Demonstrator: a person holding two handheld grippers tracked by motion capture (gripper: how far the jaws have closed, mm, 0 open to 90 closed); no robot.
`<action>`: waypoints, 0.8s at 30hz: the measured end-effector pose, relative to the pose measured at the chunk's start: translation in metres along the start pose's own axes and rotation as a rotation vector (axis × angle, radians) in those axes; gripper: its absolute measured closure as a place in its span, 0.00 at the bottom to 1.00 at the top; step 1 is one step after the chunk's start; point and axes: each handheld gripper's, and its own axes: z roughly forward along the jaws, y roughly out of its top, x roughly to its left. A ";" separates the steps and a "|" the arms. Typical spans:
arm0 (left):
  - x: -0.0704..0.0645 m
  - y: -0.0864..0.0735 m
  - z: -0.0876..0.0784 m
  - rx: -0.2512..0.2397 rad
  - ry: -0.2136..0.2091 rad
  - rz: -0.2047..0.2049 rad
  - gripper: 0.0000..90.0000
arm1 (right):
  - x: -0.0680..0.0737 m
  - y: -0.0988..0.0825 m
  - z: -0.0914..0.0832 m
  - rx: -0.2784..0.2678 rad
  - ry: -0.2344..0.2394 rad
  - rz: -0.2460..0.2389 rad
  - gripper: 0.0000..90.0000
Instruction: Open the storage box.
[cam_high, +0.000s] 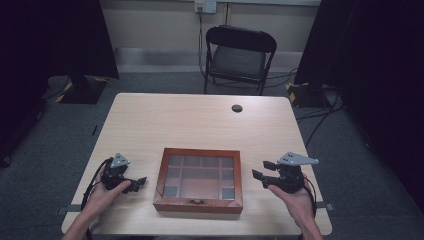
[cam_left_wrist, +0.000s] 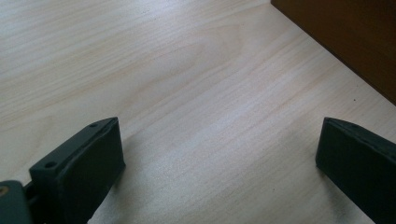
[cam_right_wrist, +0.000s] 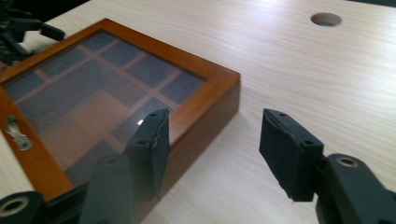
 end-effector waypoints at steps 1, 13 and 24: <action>0.000 0.000 0.000 0.000 0.001 -0.002 0.00 | 0.003 0.002 0.000 -0.001 0.008 -0.008 0.49; 0.000 0.000 0.000 0.000 0.000 -0.002 0.00 | 0.029 0.021 0.010 -0.003 0.111 -0.073 0.57; 0.000 0.000 0.000 0.000 0.001 -0.002 0.00 | 0.053 0.035 0.022 0.002 0.194 -0.121 0.60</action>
